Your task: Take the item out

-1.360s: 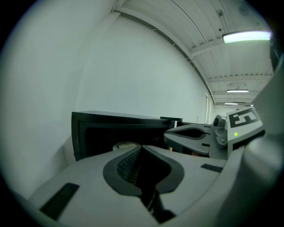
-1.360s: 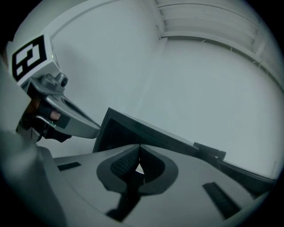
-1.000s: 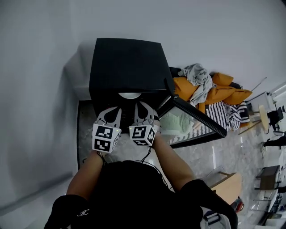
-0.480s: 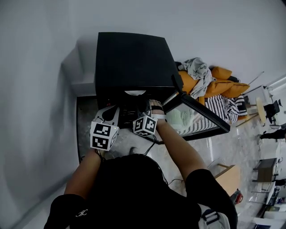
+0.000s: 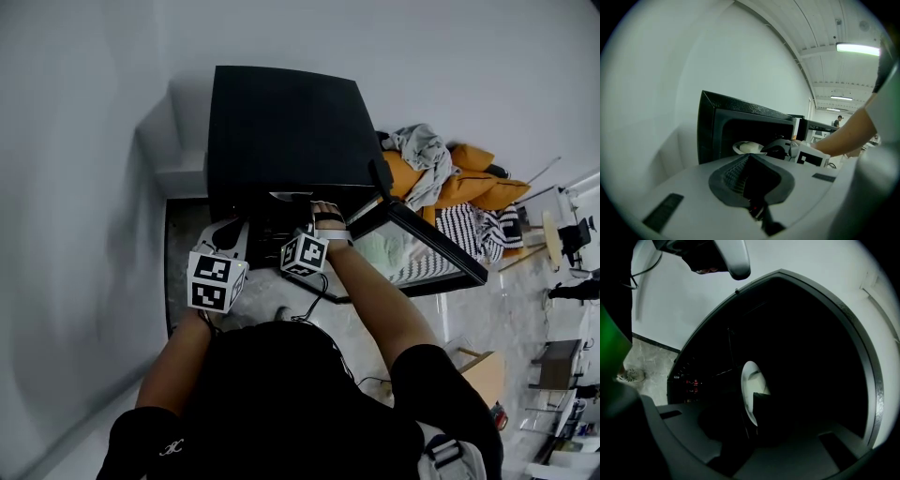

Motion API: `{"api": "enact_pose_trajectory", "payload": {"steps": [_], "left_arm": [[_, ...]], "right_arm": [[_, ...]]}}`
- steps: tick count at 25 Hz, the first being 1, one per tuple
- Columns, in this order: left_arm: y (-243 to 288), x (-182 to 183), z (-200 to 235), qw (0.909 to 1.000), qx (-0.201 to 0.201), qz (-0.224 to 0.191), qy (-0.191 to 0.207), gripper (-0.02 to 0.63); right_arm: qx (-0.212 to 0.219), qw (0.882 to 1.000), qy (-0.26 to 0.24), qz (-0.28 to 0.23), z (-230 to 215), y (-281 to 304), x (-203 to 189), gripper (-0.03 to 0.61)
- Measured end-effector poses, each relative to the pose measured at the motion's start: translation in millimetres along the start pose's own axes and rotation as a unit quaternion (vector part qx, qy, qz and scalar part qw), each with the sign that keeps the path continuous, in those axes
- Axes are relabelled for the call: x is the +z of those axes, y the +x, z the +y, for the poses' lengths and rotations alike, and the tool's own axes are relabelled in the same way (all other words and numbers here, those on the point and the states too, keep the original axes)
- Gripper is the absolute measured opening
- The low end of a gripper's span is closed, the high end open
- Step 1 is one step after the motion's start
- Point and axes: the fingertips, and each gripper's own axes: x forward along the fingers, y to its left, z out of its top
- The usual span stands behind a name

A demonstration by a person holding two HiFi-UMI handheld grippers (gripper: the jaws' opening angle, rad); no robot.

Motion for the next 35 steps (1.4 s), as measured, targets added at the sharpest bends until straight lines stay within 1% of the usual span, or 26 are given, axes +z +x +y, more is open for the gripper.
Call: {"api": "enact_pose_trajectory", "payload": {"steps": [2, 4, 13, 19, 26, 27, 29, 30, 35], "left_arm": [[0, -1, 2, 1.0000, 0.002, 0.001, -0.001, 0.008], [2, -2, 3, 1.0000, 0.002, 0.002, -0.001, 0.008], [9, -4, 0, 0.9999, -0.010, 0.010, -0.002, 0.008], [15, -7, -6, 0.9997, -0.021, 0.013, 0.001, 0.008], [17, -11, -12, 0.9993, -0.032, 0.019, 0.004, 0.008], [17, -12, -12, 0.9992, -0.033, 0.020, 0.003, 0.008], [18, -13, -15, 0.9991, -0.036, 0.020, 0.004, 0.008], [19, -13, -16, 0.9991, -0.038, 0.020, 0.005, 0.008], [16, -14, -19, 0.9990, -0.038, 0.022, 0.007, 0.008]], "right_arm": [[-0.008, 1.000, -0.014, -0.005, 1, -1, 3, 0.042], [-0.013, 1.000, -0.025, -0.007, 4, -2, 3, 0.037], [-0.027, 0.999, -0.032, -0.007, 4, -9, 4, 0.035], [-0.051, 0.998, -0.022, -0.009, 9, -24, 4, 0.035], [-0.053, 0.998, -0.009, -0.018, 16, -46, 9, 0.037], [-0.050, 0.999, -0.007, -0.018, 20, -45, 8, 0.039], [-0.045, 0.999, -0.008, -0.011, 25, -42, 3, 0.100], [-0.046, 0.999, -0.014, -0.003, 25, -40, 1, 0.116], [-0.065, 0.996, -0.047, 0.034, 17, -29, -6, 0.115]]}}
